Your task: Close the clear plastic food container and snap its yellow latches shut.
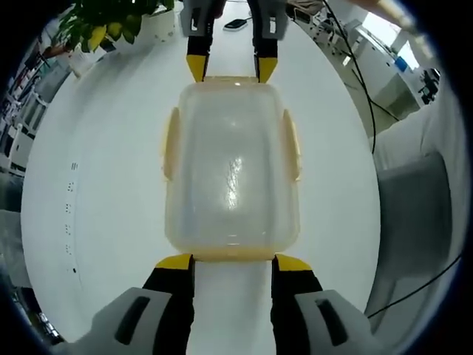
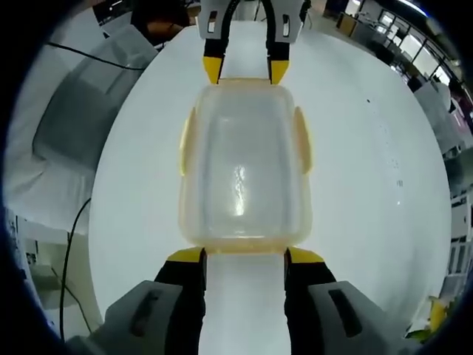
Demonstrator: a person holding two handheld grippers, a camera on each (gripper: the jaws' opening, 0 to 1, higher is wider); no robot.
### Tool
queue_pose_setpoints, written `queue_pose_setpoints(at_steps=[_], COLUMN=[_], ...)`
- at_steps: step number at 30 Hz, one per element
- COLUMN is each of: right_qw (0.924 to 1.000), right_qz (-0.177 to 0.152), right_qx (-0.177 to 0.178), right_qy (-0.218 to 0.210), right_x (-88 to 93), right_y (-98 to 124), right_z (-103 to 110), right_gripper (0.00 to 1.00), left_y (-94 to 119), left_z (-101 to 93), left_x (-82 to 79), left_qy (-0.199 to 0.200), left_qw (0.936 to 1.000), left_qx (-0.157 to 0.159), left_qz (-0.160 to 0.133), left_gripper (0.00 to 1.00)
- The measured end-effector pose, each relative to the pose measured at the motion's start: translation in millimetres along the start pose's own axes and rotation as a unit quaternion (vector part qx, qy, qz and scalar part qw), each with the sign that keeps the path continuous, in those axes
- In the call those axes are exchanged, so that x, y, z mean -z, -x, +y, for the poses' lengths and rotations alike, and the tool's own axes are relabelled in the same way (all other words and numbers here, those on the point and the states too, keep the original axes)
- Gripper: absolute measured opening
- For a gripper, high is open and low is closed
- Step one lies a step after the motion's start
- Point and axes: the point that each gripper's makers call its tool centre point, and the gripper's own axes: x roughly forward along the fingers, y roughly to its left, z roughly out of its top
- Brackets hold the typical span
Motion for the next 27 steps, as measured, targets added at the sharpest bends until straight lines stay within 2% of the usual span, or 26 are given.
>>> queue_pose_setpoints(at_steps=[5,6,8,11,13,14,16,18,19,20,21,22,24,25,26,27], right_qw=[1.0000,1.0000,0.9999,0.9993,0.9981,0.9969,0.9930,0.9878,0.9826,0.9791,0.9737,0.9683,0.9525,0.9438,0.9364,0.9214], right_qz=[-0.002,0.006,0.014,0.018,0.024,0.028,0.037,0.023,0.016,0.008,-0.009,-0.019,-0.041,-0.045,-0.050,-0.058], right_qx=[0.002,-0.003,-0.004,-0.008,-0.002,0.004,0.020,0.044,0.057,0.062,0.064,0.065,0.062,0.060,0.055,0.036], right_qy=[0.005,-0.001,-0.006,-0.032,-0.057,-0.073,-0.110,-0.147,-0.176,-0.194,-0.218,-0.240,-0.295,-0.322,-0.343,-0.382], right_x=[2.9,7.4,15.1,27.4,37.1,41.6,50.7,52.3,53.3,52.2,48.9,46.7,40.9,39.8,38.4,35.4], right_y=[-3.2,-5.6,-9.8,-12.9,-12.3,-10.8,-5.3,1.4,6.5,9.4,13.6,16.8,24.5,27.4,29.7,32.8], right_z=[0.5,2.7,5.5,9.9,8.7,7.1,1.9,-8.1,-13.9,-16.9,-19.7,-20.7,-21.5,-21.2,-20.5,-15.8], right_gripper=[0.40,0.40,0.42,0.45,0.41,0.39,0.36,0.42,0.44,0.44,0.43,0.42,0.40,0.40,0.38,0.38], left_y=[-1.6,-3.2,-5.2,-5.3,-2.7,0.6,7.1,16.5,22.2,24.5,29.4,32.9,42.4,49.2,52.9,56.4], left_z=[0.2,0.7,4.7,8.0,4.2,2.9,5.7,16.0,22.9,25.0,26.7,25.0,13.8,11.2,10.6,12.2], left_x=[1.7,4.8,15.9,28.3,34.0,35.5,38.8,48.8,53.1,53.3,49.1,43.3,23.8,6.6,-0.3,-6.4], left_qy=[0.001,0.013,0.066,0.094,0.149,0.187,0.237,0.336,0.395,0.414,0.445,0.460,0.498,0.538,0.571,0.607], left_qw=[1.0000,0.9999,0.9978,0.9954,0.9886,0.9819,0.9702,0.9404,0.9169,0.9078,0.8910,0.8810,0.8503,0.8111,0.7815,0.7459], left_qx=[-0.002,-0.002,-0.010,-0.017,-0.005,0.006,0.009,-0.004,-0.014,-0.016,-0.009,0.006,0.064,0.102,0.122,0.139], left_qz=[-0.003,-0.003,0.001,-0.007,-0.019,-0.032,-0.048,-0.051,-0.058,-0.064,-0.088,-0.109,-0.160,-0.206,-0.221,-0.237], left_gripper=[0.34,0.34,0.36,0.38,0.41,0.43,0.47,0.48,0.48,0.47,0.48,0.49,0.56,0.61,0.67,0.70])
